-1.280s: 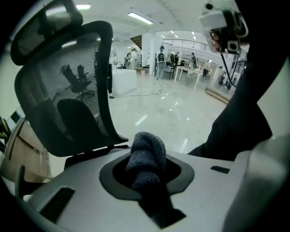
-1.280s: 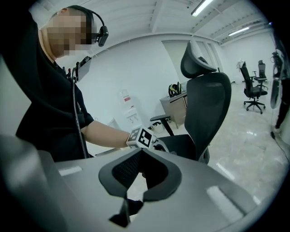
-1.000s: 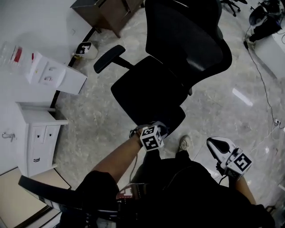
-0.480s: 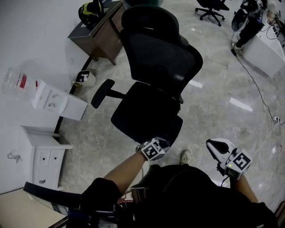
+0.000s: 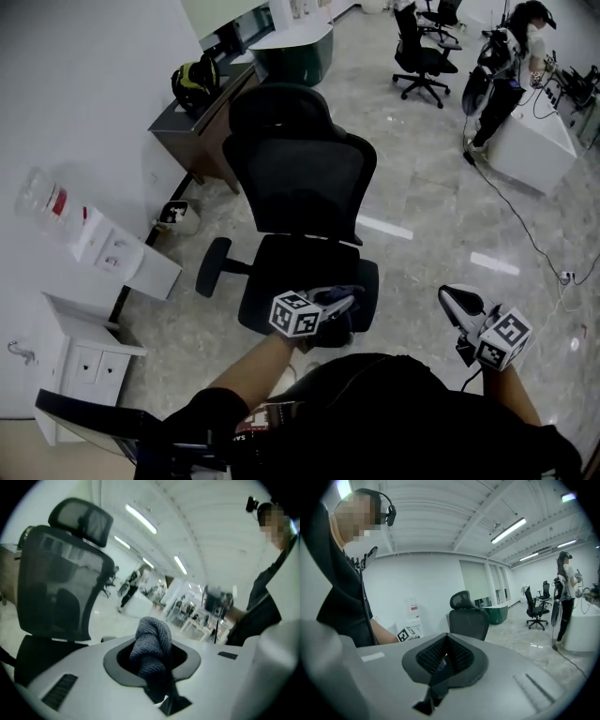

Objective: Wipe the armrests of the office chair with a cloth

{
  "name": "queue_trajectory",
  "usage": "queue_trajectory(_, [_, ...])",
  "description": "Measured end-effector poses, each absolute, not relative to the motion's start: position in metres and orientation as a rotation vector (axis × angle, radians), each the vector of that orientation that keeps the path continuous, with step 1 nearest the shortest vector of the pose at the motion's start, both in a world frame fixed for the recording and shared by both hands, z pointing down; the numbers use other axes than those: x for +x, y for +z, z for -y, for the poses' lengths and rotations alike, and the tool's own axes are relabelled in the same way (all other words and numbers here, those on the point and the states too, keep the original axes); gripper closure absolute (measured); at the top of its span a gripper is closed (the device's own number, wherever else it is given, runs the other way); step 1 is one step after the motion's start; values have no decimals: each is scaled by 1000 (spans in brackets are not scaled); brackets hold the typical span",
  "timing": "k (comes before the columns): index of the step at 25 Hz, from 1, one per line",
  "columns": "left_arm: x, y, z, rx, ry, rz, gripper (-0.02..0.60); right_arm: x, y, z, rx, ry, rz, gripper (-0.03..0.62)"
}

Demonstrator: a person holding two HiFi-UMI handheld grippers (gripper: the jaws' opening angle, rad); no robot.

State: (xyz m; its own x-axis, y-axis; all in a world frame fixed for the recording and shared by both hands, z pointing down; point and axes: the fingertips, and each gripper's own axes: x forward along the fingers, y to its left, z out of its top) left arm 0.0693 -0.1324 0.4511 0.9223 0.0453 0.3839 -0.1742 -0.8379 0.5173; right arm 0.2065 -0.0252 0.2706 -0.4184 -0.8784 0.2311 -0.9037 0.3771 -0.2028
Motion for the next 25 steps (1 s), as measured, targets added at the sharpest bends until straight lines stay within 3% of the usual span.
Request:
queue_trajectory(5, [-1, 252, 210, 2689, 3, 426, 495, 218, 193, 60, 1730, 339, 2667, 597])
queue_trajectory(9, [-63, 174, 219, 2745, -204, 599, 495, 209, 151, 94, 1761, 375, 2787, 599])
queue_trajectory(17, [-124, 154, 193, 2723, -314, 828, 495, 208, 153, 122, 1735, 410, 2721, 599])
queue_trajectory(25, [-139, 162, 191, 2688, -320, 876, 495, 194, 170, 128, 1657, 429, 2715, 599])
